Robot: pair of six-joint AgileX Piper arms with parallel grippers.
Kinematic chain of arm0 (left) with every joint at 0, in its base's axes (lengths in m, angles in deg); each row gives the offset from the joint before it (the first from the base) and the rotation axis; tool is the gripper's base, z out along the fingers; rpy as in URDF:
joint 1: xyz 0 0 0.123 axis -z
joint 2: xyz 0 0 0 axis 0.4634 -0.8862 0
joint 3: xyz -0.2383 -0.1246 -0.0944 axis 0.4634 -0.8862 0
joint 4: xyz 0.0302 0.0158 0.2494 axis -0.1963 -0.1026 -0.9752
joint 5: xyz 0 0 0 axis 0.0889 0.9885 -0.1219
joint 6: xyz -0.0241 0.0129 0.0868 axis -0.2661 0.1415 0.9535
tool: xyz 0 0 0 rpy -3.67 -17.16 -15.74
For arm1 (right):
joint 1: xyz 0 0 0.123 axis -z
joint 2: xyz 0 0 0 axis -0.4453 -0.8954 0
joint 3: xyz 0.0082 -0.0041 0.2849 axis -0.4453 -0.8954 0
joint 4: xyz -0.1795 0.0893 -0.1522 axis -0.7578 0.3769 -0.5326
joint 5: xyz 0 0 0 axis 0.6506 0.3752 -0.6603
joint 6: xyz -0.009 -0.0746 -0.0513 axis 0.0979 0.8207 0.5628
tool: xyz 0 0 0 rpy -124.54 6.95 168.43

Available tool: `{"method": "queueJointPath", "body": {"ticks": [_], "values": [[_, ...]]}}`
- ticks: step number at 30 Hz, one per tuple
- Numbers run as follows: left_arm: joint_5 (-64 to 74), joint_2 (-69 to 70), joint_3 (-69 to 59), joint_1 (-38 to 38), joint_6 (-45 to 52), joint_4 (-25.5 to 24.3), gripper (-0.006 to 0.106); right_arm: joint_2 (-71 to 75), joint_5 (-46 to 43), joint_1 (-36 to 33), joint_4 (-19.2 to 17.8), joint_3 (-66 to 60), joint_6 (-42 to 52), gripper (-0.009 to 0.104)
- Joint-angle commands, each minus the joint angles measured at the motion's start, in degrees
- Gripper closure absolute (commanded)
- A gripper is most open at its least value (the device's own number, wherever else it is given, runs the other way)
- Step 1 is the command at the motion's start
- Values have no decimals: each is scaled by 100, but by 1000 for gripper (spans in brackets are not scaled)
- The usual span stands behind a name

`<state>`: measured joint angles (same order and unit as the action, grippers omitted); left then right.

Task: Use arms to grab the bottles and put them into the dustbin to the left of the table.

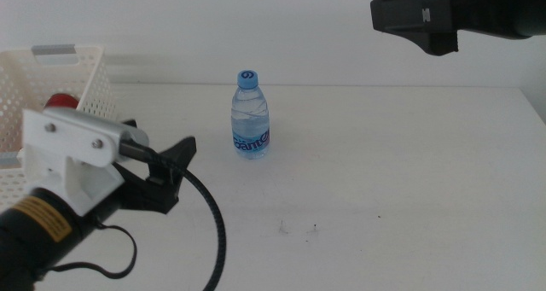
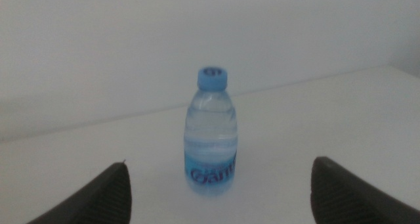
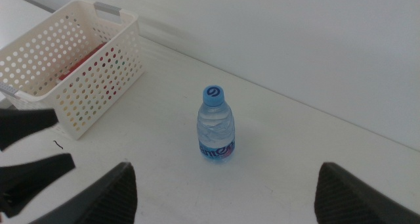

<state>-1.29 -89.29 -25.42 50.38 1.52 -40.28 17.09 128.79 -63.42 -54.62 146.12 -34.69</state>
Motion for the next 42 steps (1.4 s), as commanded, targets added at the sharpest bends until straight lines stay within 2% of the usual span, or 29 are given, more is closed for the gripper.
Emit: {"method": "queueJointPath", "body": {"ticks": [1, 7, 9, 14, 17, 25, 29, 35, 42], "values": [[-376, -259, -84, -51, -141, -22, 7, 38, -48, 46, -72, 40, -2, 5], [-714, -856, -46, -51, -510, -820, 7, 38, -48, 46, -72, 40, -2, 5], [-725, -984, -46, -51, -621, -913, 7, 38, -48, 46, -72, 40, -2, 5], [-571, -1078, -46, -51, -635, -605, 7, 38, -48, 46, -72, 40, -2, 5], [-1095, -1203, -46, -51, 40, -342, 7, 38, -48, 46, -72, 40, -2, 5], [-1241, -2086, 67, -51, -398, -109, 7, 38, -48, 46, -72, 40, -2, 5], [-2312, -2866, 251, -51, 94, -66, 7, 38, -48, 46, -72, 40, -2, 5], [-3175, -4381, 1161, -51, 113, 27, 7, 38, -48, 46, -72, 40, -2, 5], [-3122, -5447, 2378, -51, 139, 10, 7, 38, -48, 46, -72, 40, -2, 6]]}}
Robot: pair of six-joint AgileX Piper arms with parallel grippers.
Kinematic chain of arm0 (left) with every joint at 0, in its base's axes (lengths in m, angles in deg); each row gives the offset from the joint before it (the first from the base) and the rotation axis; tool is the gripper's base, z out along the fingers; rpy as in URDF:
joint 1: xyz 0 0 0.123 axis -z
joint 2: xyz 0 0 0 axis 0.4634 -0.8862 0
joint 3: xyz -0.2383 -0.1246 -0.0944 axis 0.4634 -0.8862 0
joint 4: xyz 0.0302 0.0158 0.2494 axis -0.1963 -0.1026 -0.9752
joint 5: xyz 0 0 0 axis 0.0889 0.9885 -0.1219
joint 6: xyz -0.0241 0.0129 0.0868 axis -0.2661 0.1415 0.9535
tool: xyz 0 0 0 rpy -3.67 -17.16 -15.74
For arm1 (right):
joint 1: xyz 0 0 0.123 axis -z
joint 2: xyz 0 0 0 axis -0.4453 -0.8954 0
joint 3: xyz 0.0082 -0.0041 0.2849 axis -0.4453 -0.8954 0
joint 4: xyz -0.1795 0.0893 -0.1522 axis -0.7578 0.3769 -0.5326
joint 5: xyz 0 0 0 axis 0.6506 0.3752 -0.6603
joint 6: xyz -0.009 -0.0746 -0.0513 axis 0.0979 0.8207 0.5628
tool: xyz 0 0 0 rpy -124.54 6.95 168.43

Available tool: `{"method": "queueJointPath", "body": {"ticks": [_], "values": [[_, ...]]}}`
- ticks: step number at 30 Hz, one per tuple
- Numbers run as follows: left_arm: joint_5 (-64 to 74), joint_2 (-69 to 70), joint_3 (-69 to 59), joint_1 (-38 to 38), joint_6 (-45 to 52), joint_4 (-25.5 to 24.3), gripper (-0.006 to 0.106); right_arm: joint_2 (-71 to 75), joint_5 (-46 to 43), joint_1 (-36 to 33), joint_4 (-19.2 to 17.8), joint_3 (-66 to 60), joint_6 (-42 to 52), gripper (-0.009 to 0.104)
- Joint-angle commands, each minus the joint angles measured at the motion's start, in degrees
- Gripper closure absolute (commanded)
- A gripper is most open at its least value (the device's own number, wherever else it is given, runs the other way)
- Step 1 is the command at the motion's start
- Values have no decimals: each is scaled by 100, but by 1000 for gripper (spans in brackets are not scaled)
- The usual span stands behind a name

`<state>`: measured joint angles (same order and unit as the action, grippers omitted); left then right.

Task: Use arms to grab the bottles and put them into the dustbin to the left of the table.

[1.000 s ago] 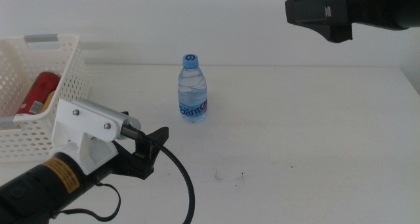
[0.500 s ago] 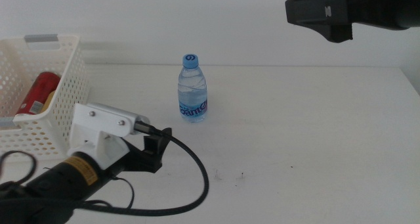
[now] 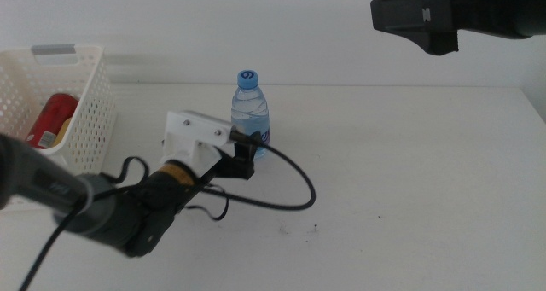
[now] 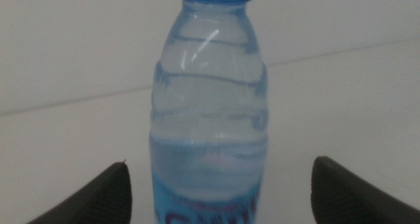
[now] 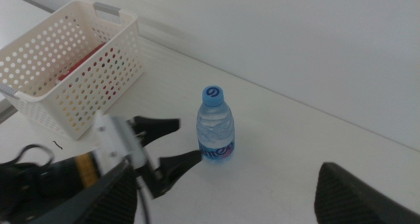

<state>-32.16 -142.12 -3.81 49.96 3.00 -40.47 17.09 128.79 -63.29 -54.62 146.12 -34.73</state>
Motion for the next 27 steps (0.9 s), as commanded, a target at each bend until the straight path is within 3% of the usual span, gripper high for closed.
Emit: {"method": "queueJointPath", "body": {"ticks": [1, 13, 22, 24, 27], "values": [[56, -281, 397, -9, 26, 3, 7, 38, -48, 33, -72, 40, 2, 6], [464, -1370, 1868, -9, 26, 6, 7, 38, -48, 33, -72, 40, 2, 6], [491, -1661, 2222, -9, 16, 158, 8, 38, -48, 33, -72, 40, -91, 6], [491, -1648, 2222, -9, 16, 146, 15, 38, -48, 33, -72, 40, -91, 6], [643, -1425, 2131, -9, 16, -61, 42, 38, -48, 33, -72, 40, -91, 6]]}}
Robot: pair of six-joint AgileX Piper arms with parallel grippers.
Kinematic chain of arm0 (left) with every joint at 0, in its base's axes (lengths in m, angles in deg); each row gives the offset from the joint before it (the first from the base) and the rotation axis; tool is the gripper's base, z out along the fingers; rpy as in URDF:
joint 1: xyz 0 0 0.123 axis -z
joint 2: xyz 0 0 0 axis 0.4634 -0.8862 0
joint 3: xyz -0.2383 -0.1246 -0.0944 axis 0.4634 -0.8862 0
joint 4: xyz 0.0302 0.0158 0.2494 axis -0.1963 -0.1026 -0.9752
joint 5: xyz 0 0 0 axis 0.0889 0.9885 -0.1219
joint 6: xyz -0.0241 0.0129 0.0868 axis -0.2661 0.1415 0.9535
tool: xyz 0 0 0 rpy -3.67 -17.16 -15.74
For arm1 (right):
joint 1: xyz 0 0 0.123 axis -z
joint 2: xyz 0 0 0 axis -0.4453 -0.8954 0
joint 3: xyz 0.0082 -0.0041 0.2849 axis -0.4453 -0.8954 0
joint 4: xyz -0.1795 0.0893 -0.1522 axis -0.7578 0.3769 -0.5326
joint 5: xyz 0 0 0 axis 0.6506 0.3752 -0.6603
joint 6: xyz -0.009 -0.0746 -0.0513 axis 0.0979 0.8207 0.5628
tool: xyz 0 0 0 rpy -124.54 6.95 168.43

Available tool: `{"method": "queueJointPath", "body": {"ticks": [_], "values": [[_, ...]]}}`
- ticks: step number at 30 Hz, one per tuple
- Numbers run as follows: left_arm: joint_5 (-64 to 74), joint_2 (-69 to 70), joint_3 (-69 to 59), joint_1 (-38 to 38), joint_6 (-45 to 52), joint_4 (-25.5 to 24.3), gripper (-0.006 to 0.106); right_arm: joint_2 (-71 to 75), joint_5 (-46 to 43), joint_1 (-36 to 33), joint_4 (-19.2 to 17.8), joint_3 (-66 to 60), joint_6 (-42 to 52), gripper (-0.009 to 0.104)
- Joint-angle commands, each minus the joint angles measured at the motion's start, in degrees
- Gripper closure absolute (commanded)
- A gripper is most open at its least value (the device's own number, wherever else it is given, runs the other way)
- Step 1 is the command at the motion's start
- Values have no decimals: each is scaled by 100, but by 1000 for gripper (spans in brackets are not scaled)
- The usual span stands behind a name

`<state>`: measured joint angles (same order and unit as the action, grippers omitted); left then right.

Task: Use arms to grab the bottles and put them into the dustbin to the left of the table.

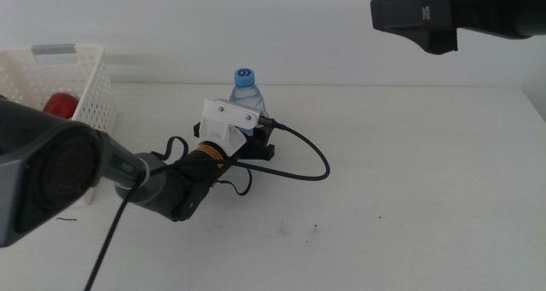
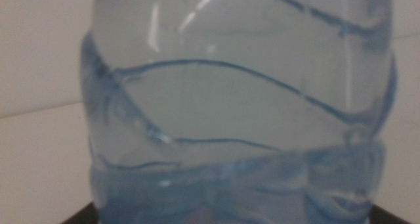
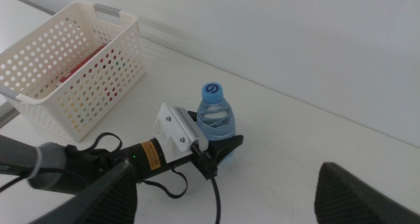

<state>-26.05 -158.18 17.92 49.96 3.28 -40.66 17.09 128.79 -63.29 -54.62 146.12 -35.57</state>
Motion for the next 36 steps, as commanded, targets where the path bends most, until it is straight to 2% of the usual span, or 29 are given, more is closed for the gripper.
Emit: {"method": "queueJointPath", "body": {"ticks": [1, 5, 10, 16, 19, 21, 24, 25, 27, 34, 36], "values": [[111, 335, -133, -9, -35, -97, 54, 38, -48, 33, -72, 40, -7, 6], [994, 1298, -640, -9, -793, -413, 102, 38, -48, 33, -72, 40, -7, 6], [3026, 2591, -799, 24, -1477, -1180, 102, 38, -48, 33, -72, 40, -7, 6], [4153, 3826, -787, 102, -1621, -1140, 102, 38, -48, 33, -72, 40, -7, 6], [5494, 4374, -449, 3, -1421, -278, 102, 38, -48, 33, -72, 40, -7, 6], [6759, 4640, 44, -229, -199, 418, 102, 38, -48, 33, -72, 40, -7, 6], [8414, 4678, 923, -762, 1655, 1749, 102, 38, -48, 33, -72, 40, -7, 6], [8751, 4661, 1144, -936, 2063, 1922, 102, 38, -48, 33, -72, 40, -7, 6], [9413, 4609, 1654, -1346, 2350, 2031, 102, 38, -48, 33, -72, 40, -7, 6], [10544, 4114, 2936, -2764, 2405, 1938, 102, 38, -48, 33, -72, 40, -7, 6], [10883, 3847, 3241, -3092, 2724, 2086, 102, 38, -48, 33, -72, 40, -7, 6]]}}
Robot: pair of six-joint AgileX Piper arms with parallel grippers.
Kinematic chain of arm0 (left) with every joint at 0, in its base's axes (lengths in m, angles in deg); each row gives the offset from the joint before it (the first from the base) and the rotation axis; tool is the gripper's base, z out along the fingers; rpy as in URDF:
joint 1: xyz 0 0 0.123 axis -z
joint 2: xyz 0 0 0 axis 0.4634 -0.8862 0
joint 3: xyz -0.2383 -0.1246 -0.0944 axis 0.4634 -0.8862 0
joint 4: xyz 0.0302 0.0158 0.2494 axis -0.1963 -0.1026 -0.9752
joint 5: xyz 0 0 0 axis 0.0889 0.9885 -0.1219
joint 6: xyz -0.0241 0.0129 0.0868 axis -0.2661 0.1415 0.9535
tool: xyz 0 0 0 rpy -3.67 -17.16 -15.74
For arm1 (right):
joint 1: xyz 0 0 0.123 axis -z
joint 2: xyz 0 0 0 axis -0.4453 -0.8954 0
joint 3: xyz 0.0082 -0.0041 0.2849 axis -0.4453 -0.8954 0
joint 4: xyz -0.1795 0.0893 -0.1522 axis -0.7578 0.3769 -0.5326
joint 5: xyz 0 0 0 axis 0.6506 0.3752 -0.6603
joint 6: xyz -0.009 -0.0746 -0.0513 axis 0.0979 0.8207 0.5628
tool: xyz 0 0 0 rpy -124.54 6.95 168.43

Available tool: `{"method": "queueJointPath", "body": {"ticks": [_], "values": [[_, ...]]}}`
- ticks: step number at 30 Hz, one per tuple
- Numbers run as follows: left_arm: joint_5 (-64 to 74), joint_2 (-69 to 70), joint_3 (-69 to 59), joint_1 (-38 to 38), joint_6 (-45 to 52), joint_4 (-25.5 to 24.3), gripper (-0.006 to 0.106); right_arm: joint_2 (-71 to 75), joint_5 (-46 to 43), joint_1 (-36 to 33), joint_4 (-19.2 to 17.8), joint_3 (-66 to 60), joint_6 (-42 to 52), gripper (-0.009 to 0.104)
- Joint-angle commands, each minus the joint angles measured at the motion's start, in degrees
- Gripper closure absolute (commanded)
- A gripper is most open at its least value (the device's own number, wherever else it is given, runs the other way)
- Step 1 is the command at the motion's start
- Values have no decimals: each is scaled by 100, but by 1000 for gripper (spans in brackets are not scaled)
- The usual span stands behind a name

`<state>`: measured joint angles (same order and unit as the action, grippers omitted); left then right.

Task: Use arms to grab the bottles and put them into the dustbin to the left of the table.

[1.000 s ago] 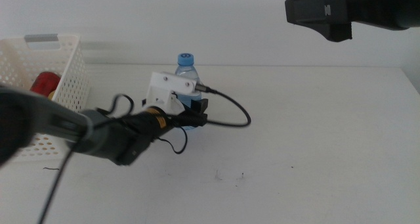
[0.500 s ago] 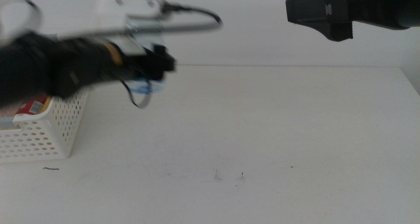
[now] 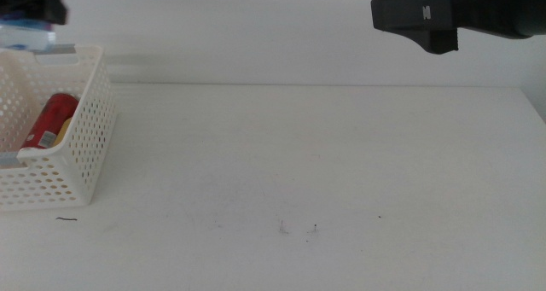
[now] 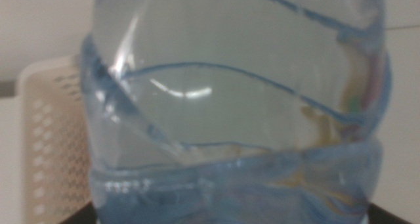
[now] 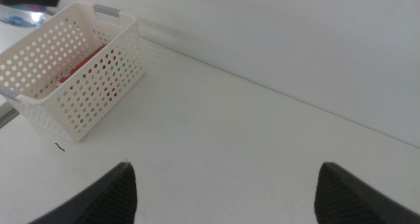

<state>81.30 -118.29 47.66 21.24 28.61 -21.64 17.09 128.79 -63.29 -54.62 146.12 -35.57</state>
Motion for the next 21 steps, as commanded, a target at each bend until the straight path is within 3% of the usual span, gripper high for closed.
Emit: {"method": "queueJointPath", "body": {"ticks": [1, 7, 13, 17, 21], "values": [[239, -260, 389, -331, 324, 227, 102, 38, -48, 33, -72, 40, -7, 6], [363, -1118, 798, -939, 434, 408, 102, 38, -48, 33, -72, 40, -7, 6], [10, -2241, 798, -1050, 457, 469, 99, 38, -48, 33, -72, 40, -7, 6], [-146, -2532, 798, -1050, 472, 691, 81, 38, -48, 33, -72, 40, -7, 6], [-160, -2674, 798, -1016, 613, 663, 50, 38, -48, 33, -72, 40, -7, 6]]}}
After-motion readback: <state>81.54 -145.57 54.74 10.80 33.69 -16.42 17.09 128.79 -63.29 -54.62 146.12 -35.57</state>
